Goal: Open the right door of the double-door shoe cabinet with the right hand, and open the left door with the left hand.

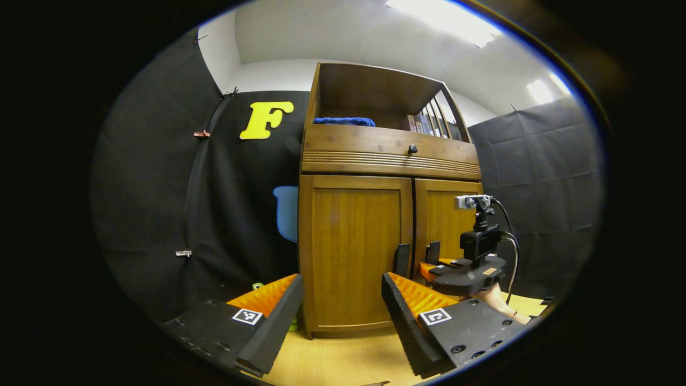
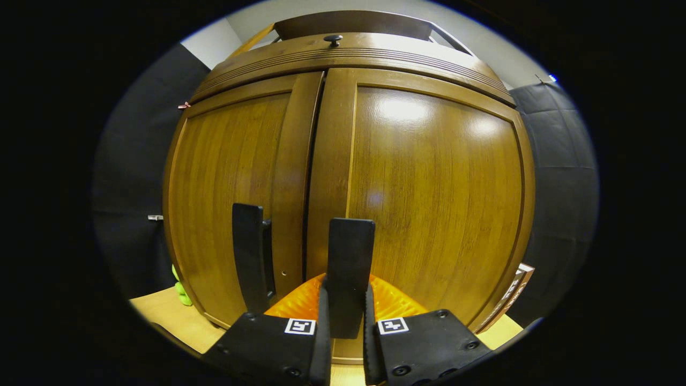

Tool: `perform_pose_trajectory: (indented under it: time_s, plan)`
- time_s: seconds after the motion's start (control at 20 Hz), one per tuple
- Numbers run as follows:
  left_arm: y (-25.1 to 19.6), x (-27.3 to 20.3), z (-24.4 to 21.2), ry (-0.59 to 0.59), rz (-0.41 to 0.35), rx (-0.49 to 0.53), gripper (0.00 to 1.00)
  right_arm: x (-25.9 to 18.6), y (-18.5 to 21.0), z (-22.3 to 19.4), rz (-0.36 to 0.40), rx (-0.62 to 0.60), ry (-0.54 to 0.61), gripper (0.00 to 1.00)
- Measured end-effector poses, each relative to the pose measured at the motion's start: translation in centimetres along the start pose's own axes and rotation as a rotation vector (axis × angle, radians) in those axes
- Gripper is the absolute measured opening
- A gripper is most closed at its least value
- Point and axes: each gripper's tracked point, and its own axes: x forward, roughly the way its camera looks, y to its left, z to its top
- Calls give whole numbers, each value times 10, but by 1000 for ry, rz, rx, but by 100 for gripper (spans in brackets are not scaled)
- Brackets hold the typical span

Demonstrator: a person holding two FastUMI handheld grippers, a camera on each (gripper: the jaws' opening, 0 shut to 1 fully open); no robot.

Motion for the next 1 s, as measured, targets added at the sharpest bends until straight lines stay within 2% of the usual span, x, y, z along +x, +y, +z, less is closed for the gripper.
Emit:
perform_pose_trajectory:
  time_s: [0.1,0.15,0.2,0.25,0.45,0.5,0.65,0.7,0.8,0.9,0.95,1.0]
  plan:
    - [-1,-4,2,-2,9,-10,91,-11,0,3,19,-5,-5,28]
    - [-3,-6,3,0,10,-13,91,-17,0,4,24,-7,-8,23]
    - [-7,-8,2,3,12,-12,91,-24,-1,4,31,-5,-8,28]
    - [-9,-11,2,6,14,-9,88,-31,-2,3,40,-2,-6,28]
    - [-27,-18,1,17,6,24,88,-60,-8,5,86,19,-15,28]
    - [-33,-19,0,17,0,27,92,-68,-10,6,93,21,-18,28]
    - [-46,-24,0,15,-11,38,89,-89,-19,8,105,24,-30,28]
    - [-48,-26,0,10,-8,44,92,-97,-22,9,109,24,-32,27]
    - [-53,-30,0,1,-3,49,92,-110,-29,7,113,27,-32,27]
    - [-60,-31,1,-4,-12,43,88,-124,-37,8,112,23,-34,27]
    - [-63,-32,2,-7,-18,40,92,-131,-42,8,110,22,-37,27]
    - [-66,-31,2,-11,-23,36,92,-138,-47,9,108,21,-37,27]
